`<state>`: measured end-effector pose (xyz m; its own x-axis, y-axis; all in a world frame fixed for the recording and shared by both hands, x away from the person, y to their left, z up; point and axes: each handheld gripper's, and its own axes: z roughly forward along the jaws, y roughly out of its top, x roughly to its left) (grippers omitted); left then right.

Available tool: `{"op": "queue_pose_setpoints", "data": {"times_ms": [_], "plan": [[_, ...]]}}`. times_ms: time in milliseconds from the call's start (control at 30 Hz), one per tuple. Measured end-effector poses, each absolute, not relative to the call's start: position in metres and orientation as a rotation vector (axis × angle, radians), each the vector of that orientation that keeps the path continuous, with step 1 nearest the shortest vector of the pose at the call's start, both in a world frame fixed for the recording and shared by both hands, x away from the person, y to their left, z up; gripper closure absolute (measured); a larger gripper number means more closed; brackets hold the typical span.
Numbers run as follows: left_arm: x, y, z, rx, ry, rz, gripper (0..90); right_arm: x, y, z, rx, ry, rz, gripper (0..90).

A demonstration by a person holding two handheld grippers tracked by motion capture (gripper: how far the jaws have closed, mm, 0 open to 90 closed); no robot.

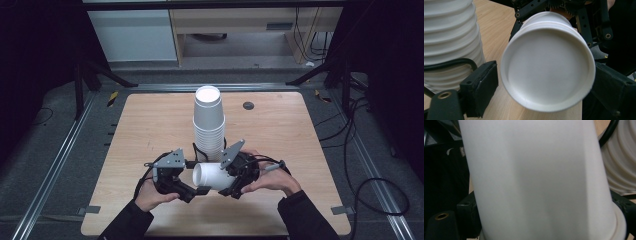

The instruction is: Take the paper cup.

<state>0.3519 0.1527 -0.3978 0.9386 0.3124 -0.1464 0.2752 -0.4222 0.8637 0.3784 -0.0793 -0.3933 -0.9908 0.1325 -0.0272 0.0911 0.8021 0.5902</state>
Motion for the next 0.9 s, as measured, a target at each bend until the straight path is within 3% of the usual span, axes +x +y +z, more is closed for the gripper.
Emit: {"op": "queue_pose_setpoints", "data": {"times_ms": [900], "plan": [[0.352,0.146,-0.401,2.054,0.431,0.027,20.1,0.378,-0.064,-0.394,0.152,2.935,0.935,10.2]]}}
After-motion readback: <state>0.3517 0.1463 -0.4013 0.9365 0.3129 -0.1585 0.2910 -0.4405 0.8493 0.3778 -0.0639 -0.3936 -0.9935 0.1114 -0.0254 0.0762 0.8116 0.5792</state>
